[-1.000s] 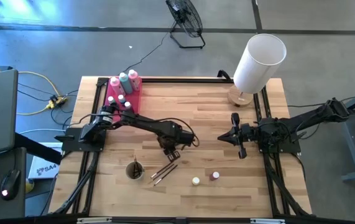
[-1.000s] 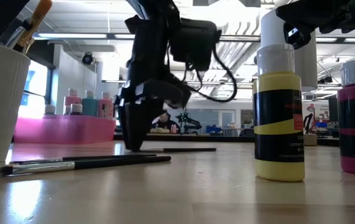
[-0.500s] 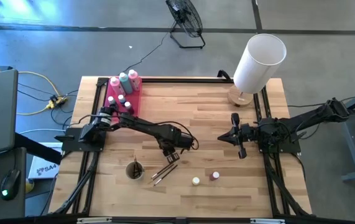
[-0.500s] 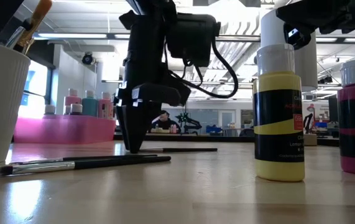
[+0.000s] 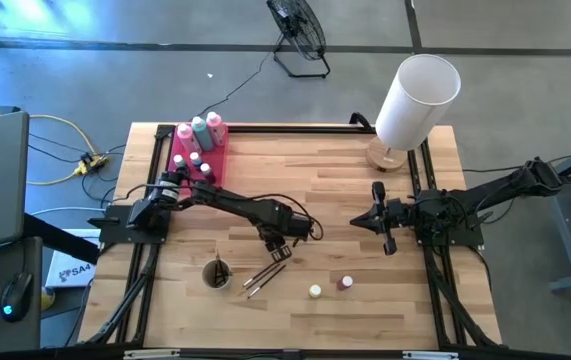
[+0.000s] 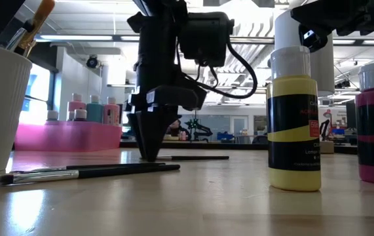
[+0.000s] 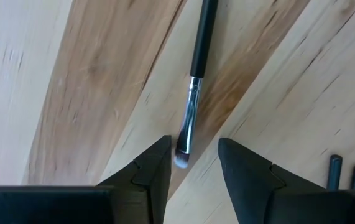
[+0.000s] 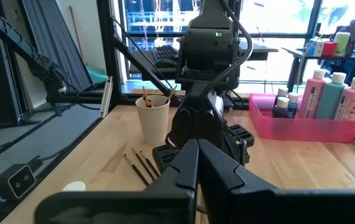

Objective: Pick & Place Paint Supplies
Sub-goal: Put the silver paintbrush into the light brown cup

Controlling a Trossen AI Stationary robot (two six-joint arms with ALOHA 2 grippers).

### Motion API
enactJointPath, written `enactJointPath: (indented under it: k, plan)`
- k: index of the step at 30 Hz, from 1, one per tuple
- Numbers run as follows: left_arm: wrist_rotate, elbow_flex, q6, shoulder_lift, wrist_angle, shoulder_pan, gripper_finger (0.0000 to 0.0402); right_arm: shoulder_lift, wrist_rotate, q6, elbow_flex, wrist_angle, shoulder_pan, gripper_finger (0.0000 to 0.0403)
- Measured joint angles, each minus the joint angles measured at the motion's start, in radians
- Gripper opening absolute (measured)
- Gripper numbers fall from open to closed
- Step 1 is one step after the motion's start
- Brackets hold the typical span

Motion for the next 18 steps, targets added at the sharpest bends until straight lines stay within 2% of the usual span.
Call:
enactJointPath:
  k: [7,18]
  plan:
    - [0.019,0.000,0.000,0.001,0.003,0.002,0.0133,0.000,0.000,0.000,0.000,0.000,0.000,0.0003]
    - [0.023,0.002,-0.007,0.002,0.010,0.001,0.0066,0.000,0.000,0.000,0.000,0.000,0.000,0.0003]
